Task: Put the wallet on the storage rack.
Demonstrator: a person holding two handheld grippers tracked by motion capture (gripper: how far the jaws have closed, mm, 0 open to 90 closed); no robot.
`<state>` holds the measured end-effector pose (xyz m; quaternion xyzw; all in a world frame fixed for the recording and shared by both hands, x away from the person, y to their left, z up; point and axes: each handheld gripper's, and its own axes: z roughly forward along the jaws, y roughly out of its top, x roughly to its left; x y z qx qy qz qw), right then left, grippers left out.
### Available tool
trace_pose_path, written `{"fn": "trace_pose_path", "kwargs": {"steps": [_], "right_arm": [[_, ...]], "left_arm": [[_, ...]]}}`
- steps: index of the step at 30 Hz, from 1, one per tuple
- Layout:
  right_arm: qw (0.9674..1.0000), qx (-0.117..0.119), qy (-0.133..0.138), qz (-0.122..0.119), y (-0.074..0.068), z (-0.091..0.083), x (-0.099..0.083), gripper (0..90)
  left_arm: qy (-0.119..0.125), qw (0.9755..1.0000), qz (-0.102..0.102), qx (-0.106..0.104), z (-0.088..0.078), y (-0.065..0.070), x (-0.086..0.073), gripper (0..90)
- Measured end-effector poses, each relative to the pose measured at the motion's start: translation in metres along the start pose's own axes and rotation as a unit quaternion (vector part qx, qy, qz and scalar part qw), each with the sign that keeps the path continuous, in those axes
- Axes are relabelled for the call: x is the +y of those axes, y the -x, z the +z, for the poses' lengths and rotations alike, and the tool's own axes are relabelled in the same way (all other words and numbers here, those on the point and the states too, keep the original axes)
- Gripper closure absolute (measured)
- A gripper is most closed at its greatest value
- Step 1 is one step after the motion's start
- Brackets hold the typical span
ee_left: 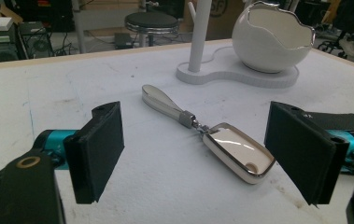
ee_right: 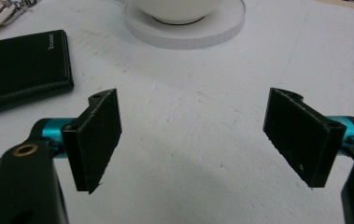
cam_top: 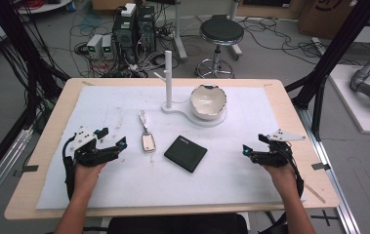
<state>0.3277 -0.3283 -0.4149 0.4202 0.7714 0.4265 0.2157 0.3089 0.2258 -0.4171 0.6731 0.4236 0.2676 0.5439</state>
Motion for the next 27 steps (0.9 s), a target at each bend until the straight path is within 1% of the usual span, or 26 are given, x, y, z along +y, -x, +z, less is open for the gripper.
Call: {"fn": "trace_pose_path", "kwargs": {"steps": [7,9,10,11,12,13,17,18,20,21,22,23,25,27], "right_arm": [[1.0000,0.003,0.004,0.001,-0.001,0.001,0.001,19.6],[1.0000,0.001,0.004,0.002,0.000,0.003,0.001,19.6],[1.0000,0.002,0.003,0.006,0.000,0.003,0.001,19.6],[1.0000,0.002,0.003,0.006,0.000,0.003,0.001,19.6],[0.9999,0.005,0.007,0.014,-0.001,0.004,0.002,19.6],[0.9998,0.007,0.009,0.018,-0.002,0.005,0.003,19.6],[0.9995,0.013,0.017,0.025,-0.007,0.007,0.005,19.6],[0.9993,0.016,0.019,0.027,-0.008,0.009,0.006,19.7],[0.9990,0.026,0.021,0.030,-0.014,0.012,0.008,20.2],[0.9988,0.031,0.020,0.031,-0.018,0.013,0.009,22.4],[0.9986,0.041,0.017,0.030,-0.022,0.015,0.009,27.6],[0.9981,0.053,0.014,0.027,-0.026,0.016,0.009,30.4],[0.9977,0.065,0.004,0.017,-0.036,0.020,0.009,30.8],[0.9968,0.078,-0.003,0.018,-0.043,0.025,0.010,33.8]], "left_arm": [[-0.001,1.0000,-0.002,0.000,0.001,-0.001,0.000,19.8],[-0.001,1.0000,-0.005,0.000,0.002,-0.001,0.000,19.8],[0.001,1.0000,-0.004,0.000,0.002,-0.001,0.000,19.8],[0.002,1.0000,-0.008,0.000,0.004,-0.001,0.000,19.8],[0.000,1.0000,-0.007,-0.001,0.005,-0.002,0.000,19.9],[0.000,1.0000,-0.008,0.000,0.005,-0.003,0.000,19.9],[-0.001,1.0000,-0.007,-0.004,0.006,-0.003,0.000,19.9],[0.000,1.0000,-0.009,-0.004,0.006,-0.003,0.000,19.9],[0.002,1.0000,-0.005,-0.004,0.004,-0.002,0.001,20.1],[0.005,1.0000,-0.005,-0.006,0.002,0.000,0.002,20.2],[0.007,0.9999,-0.004,-0.006,0.001,0.001,0.002,20.2],[0.007,0.9999,-0.004,-0.006,0.001,0.001,0.002,20.5],[0.005,0.9999,0.002,-0.009,0.001,0.003,0.002,20.9],[0.005,0.9999,0.000,-0.010,0.001,0.004,0.002,20.8]]}}
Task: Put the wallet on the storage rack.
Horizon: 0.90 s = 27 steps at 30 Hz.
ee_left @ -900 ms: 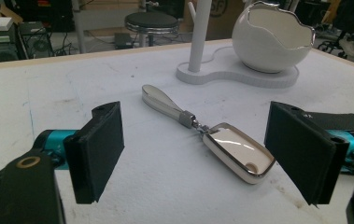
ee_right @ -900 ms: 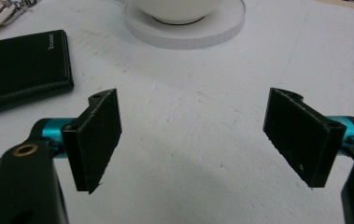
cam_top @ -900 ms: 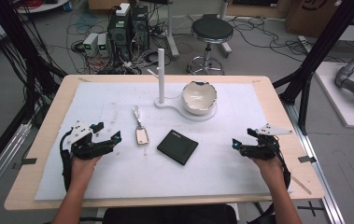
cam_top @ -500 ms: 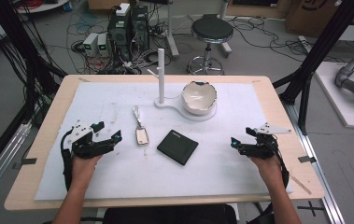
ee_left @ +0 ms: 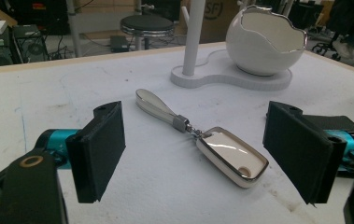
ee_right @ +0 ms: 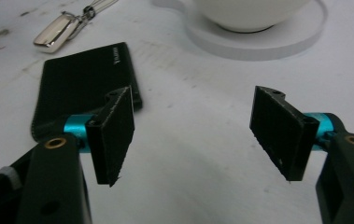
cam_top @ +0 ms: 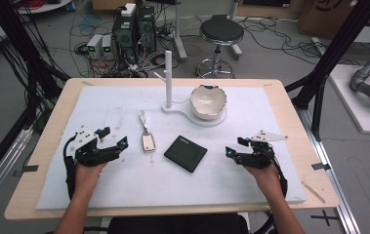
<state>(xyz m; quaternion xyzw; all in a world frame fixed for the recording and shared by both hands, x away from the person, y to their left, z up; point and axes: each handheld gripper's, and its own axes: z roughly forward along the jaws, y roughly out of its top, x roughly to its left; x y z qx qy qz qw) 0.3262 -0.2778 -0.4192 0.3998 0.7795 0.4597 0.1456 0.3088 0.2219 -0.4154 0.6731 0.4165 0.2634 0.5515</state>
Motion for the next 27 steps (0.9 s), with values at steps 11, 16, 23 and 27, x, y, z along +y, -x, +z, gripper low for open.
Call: {"fn": "trace_pose_path", "kwargs": {"steps": [11,16,23,27], "right_arm": [[0.9979,0.038,-0.052,-0.008,-0.021,0.041,0.006,43.6],[0.9955,0.058,-0.074,0.007,-0.030,0.064,0.008,39.5],[0.9942,0.045,-0.098,0.003,-0.035,0.078,0.009,34.9],[0.9937,0.053,-0.098,0.010,-0.033,0.078,0.009,36.3]], "left_arm": [[-0.010,0.9999,0.002,0.002,0.002,-0.002,-0.001,21.3],[-0.011,0.9999,0.001,0.004,0.003,0.000,-0.001,21.3],[-0.012,0.9999,0.002,0.002,0.003,0.001,-0.002,21.3],[-0.013,0.9999,0.004,0.000,0.004,0.002,-0.001,21.3]]}}
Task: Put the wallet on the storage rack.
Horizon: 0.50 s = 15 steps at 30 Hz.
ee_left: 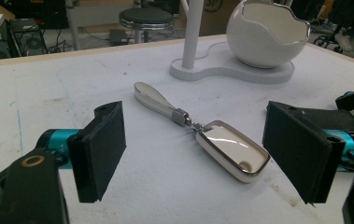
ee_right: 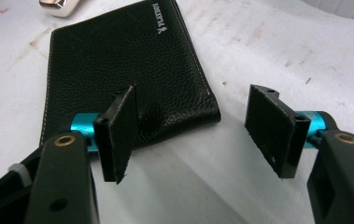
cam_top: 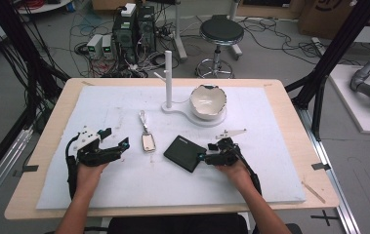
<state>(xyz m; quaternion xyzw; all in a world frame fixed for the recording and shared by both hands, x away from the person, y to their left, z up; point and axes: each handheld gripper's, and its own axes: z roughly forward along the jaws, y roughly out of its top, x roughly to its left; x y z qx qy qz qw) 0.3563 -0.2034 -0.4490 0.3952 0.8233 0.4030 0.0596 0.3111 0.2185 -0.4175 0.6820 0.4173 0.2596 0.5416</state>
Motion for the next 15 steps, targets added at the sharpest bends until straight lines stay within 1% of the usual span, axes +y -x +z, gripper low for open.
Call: {"fn": "trace_pose_path", "kwargs": {"steps": [2,3,4,5,6,8,11,12,14,15], "right_arm": [[1.0000,0.003,-0.001,-0.001,0.0005,-0.0001,0.0003,37.9],[1.0000,0.003,-0.004,-0.007,0.0001,0.0000,0.0010,40.6],[0.9998,0.013,-0.008,-0.009,-0.0004,-0.0002,0.0020,48.4],[0.9997,0.019,-0.011,-0.013,-0.0009,0.0001,0.0025,49.0],[0.9997,0.018,-0.011,-0.015,-0.0011,0.0005,0.0028,49.2],[0.9996,0.023,-0.013,-0.009,0.0004,0.0003,0.0032,50.9],[0.9995,0.027,-0.017,-0.001,0.0037,-0.0004,0.0042,57.4],[0.9994,0.029,-0.017,-0.002,0.0050,-0.0006,0.0044,58.2],[0.9993,0.032,-0.017,-0.004,0.0061,-0.0006,0.0044,58.8],[0.9993,0.027,-0.015,-0.019,0.0055,-0.0013,0.0047,61.2]], "left_arm": [[-0.001,1.0000,0.002,-0.002,0.0012,0.0007,0.0002,21.4],[-0.003,1.0000,0.002,-0.002,0.0019,0.0013,0.0002,21.4],[-0.004,1.0000,0.002,-0.003,0.0025,0.0016,0.0001,21.4],[-0.004,1.0000,0.002,-0.003,0.0025,0.0016,0.0001,21.5],[-0.004,1.0000,0.003,-0.003,0.0031,0.0020,0.0002,21.5],[-0.005,1.0000,0.003,-0.005,0.0040,0.0023,0.0003,21.6],[-0.005,0.9999,0.002,-0.008,0.0051,0.0025,0.0002,21.6],[-0.005,0.9999,0.003,-0.009,0.0051,0.0025,0.0004,21.6],[-0.006,0.9999,0.003,-0.009,0.0050,0.0028,0.0003,21.6],[-0.006,0.9999,0.002,-0.011,0.0052,0.0032,0.0003,21.6]]}}
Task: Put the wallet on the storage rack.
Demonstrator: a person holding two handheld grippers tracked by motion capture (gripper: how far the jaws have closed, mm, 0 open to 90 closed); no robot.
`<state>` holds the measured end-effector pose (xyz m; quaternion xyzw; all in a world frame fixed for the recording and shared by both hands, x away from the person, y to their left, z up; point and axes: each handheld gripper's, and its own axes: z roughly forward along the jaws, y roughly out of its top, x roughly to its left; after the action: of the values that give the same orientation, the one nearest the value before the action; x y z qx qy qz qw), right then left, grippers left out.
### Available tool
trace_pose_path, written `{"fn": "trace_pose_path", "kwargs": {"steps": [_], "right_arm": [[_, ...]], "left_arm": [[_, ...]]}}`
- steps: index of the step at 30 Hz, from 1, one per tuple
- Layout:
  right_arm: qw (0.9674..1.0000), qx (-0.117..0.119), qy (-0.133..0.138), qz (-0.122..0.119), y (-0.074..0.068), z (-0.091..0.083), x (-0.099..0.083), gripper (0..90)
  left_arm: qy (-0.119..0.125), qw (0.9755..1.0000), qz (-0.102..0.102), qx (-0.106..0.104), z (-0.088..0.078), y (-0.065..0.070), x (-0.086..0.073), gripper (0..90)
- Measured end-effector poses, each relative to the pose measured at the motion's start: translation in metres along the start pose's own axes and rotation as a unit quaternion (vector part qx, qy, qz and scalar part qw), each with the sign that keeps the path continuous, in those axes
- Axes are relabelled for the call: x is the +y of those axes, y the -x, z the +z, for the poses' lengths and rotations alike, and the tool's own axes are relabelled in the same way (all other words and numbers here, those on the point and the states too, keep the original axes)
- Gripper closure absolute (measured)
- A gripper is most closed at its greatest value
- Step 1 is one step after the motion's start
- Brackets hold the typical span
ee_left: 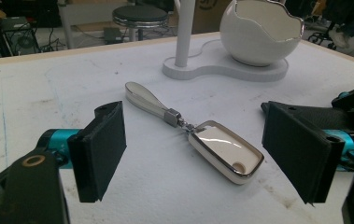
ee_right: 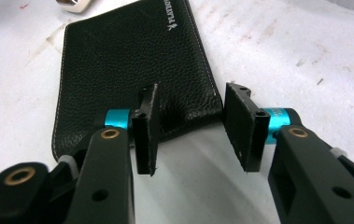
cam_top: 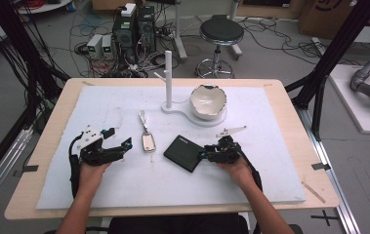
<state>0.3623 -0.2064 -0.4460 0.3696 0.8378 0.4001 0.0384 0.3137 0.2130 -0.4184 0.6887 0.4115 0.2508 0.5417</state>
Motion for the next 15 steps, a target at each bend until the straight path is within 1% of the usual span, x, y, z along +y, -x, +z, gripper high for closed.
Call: {"fn": "trace_pose_path", "kwargs": {"steps": [1,2,3,5,6,7,10,11,12,13,14,15], "right_arm": [[1.0000,0.000,0.000,0.000,0.000,0.000,0.000,61.2],[0.9999,-0.007,0.001,-0.016,-0.001,-0.001,0.001,64.4],[0.9996,-0.010,0.002,-0.025,-0.002,-0.001,0.001,65.6],[0.9994,-0.013,0.005,-0.033,-0.002,-0.001,0.001,67.6],[0.9993,-0.014,0.004,-0.036,-0.002,-0.002,0.002,68.7],[0.9990,-0.014,0.004,-0.041,-0.002,-0.003,0.002,69.8],[0.9981,-0.019,0.011,-0.058,-0.004,-0.004,0.003,72.2],[0.9977,-0.019,0.013,-0.063,-0.004,-0.005,0.003,72.7],[0.9974,-0.021,0.016,-0.067,-0.005,-0.006,0.004,73.0],[0.9970,-0.021,0.020,-0.072,-0.005,-0.006,0.004,73.9],[0.9966,-0.023,0.021,-0.077,-0.006,-0.007,0.004,74.2],[0.9966,-0.023,0.021,-0.077,-0.006,-0.007,0.004,74.2]], "left_arm": [[-0.001,1.0000,0.001,-0.002,0.000,0.000,0.000,21.6],[-0.002,1.0000,-0.002,-0.009,0.000,0.001,0.000,21.6],[-0.004,0.9999,-0.004,-0.015,0.001,0.001,0.000,21.6],[-0.008,0.9997,-0.005,-0.024,0.002,0.002,-0.001,21.6],[-0.008,0.9997,-0.005,-0.024,0.002,0.002,-0.001,22.0],[-0.012,0.9994,-0.004,-0.033,0.003,0.004,-0.001,23.0],[-0.013,0.9989,-0.008,-0.044,0.005,0.005,-0.001,27.5],[-0.017,0.9981,-0.010,-0.059,0.007,0.007,-0.001,29.1],[-0.021,0.9975,-0.011,-0.067,0.009,0.009,-0.001,31.2],[-0.021,0.9975,-0.011,-0.067,0.009,0.009,-0.001,34.1],[-0.023,0.9969,-0.008,-0.074,0.012,0.012,0.000,36.0],[-0.023,0.9969,-0.008,-0.074,0.012,0.012,0.000,36.2]]}}
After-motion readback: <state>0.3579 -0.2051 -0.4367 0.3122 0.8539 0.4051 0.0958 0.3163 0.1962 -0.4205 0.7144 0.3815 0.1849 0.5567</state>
